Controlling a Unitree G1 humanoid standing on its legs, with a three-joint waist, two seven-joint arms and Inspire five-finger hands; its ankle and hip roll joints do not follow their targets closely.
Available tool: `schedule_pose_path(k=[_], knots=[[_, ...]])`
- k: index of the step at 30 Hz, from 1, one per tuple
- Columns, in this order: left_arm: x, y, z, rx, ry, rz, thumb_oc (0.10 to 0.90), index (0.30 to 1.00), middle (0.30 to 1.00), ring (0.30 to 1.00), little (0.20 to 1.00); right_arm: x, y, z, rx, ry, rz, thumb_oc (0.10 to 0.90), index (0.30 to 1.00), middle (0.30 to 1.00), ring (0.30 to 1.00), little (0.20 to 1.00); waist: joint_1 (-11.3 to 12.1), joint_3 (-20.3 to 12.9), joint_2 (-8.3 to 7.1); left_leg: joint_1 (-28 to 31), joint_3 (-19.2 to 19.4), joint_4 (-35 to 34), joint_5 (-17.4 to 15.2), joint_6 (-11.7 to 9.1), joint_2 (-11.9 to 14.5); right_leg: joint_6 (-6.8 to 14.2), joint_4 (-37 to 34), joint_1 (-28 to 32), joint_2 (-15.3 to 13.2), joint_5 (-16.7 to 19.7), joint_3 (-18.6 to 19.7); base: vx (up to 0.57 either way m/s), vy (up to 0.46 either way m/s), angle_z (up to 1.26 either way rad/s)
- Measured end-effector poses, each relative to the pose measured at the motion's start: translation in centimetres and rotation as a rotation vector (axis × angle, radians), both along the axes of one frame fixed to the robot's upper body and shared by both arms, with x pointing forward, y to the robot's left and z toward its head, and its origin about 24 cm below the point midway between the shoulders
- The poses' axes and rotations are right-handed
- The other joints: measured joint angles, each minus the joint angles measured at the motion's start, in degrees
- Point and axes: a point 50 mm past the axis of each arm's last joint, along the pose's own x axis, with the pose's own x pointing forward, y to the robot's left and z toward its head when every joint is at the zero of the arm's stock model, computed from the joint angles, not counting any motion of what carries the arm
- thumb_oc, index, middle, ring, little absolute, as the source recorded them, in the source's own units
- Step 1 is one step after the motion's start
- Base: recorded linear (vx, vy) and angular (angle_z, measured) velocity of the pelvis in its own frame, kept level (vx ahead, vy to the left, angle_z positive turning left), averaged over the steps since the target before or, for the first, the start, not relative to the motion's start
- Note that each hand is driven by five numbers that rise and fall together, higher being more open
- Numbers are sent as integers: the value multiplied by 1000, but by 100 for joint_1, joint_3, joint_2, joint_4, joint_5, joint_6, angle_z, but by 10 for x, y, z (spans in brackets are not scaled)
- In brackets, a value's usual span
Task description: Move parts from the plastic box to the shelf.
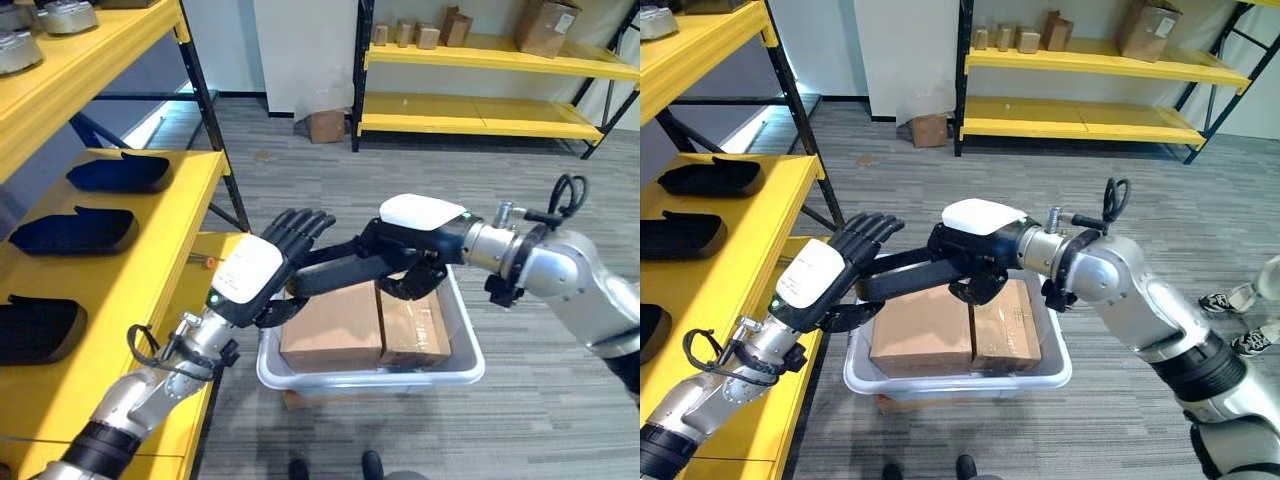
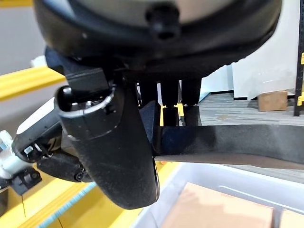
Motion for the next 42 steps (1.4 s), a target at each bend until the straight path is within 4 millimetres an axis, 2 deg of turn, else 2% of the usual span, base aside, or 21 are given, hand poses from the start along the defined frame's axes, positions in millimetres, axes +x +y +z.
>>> schedule_pose_path(k=[5,15,29,30,31,42], knots=[[0,-4,-1,1,6,-18,900,1000,1000,1000,1000,-2,9,-8,-6,19,41,400,300,300,300,300,12,0,1,0,-21,0,2,-1,-2,0,0,5,0,0,-13,2,0,1],[-2,-10,-6,7,28,-41,900,1000,1000,1000,1000,2,11,-21,-34,53,42,400,300,300,300,300,114,-1,0,0,-46,0,5,-5,-2,-1,0,12,0,-1,-66,0,0,0],[-1,-9,-8,30,31,-22,900,1000,1000,1000,1000,2,11,-22,-55,30,74,400,300,300,300,300,137,-2,-2,-3,-80,0,12,-8,-2,0,1,25,0,-1,-103,2,1,1],[0,-9,-9,34,24,-11,529,481,481,481,481,1,11,-22,-53,28,79,400,300,300,300,300,135,-2,-2,-3,-80,0,12,-8,-2,0,1,24,0,-2,-103,0,0,0],[1,-8,-9,44,18,-4,400,300,300,300,300,1,13,-21,-52,19,90,400,300,300,300,300,130,-3,-2,-3,-79,0,12,-8,-2,0,1,24,0,-2,-103,0,0,0],[-2,-14,-4,-52,-55,-34,400,300,300,300,300,1,9,-14,-31,-55,81,400,300,300,300,300,106,-10,-16,3,-79,0,12,-8,-3,0,0,22,0,-1,-98,0,0,0]])
